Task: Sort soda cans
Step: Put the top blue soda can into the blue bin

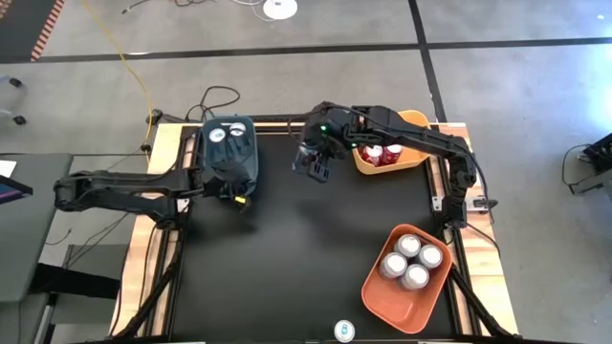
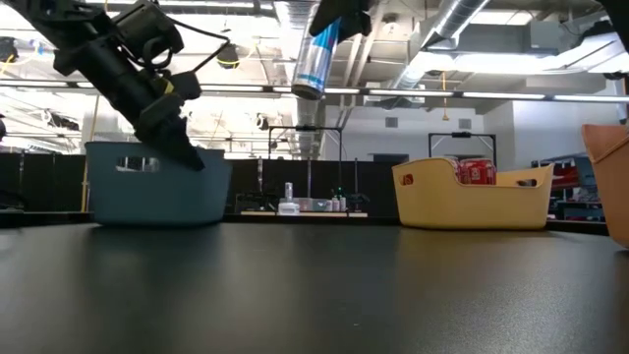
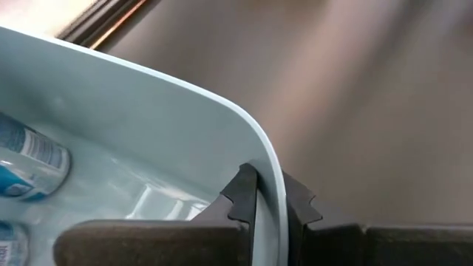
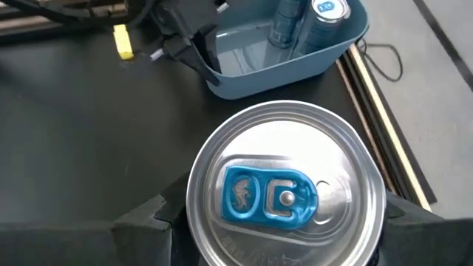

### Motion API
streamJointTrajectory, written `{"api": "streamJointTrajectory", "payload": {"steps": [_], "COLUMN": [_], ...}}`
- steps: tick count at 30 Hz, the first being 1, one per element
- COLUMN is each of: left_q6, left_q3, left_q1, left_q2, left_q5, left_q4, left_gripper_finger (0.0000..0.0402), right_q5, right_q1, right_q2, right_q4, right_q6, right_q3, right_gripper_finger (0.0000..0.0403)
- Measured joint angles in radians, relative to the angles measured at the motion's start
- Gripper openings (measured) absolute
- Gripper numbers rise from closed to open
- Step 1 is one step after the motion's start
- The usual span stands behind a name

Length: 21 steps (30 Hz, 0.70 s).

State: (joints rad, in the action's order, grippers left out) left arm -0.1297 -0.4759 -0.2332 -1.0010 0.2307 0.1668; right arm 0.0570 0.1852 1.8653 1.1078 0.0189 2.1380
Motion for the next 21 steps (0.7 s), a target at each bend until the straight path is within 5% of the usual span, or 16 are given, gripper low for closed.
{"api": "streamJointTrajectory", "payload": {"steps": [7,21], "left_q6": [-0.062,-0.167], "left_q3": [-0.038,-0.356], "left_q1": [0.111,0.259], "left_q2": [-0.107,-0.461], "left_q5": [-0.005,0.043], "left_q4": [-0.108,-0.129], "left_gripper_finger": [0.0018,0.0018], "right_q5": [0.054,0.155], "right_q1": [-0.003,-0.069], "right_q2": [-0.045,-0.125], "right_q4": [0.054,0.182], "right_q6": [0.02,0.091], "right_q3": [0.0,0.0], "right_gripper_finger": [0.0238,0.0238]}}
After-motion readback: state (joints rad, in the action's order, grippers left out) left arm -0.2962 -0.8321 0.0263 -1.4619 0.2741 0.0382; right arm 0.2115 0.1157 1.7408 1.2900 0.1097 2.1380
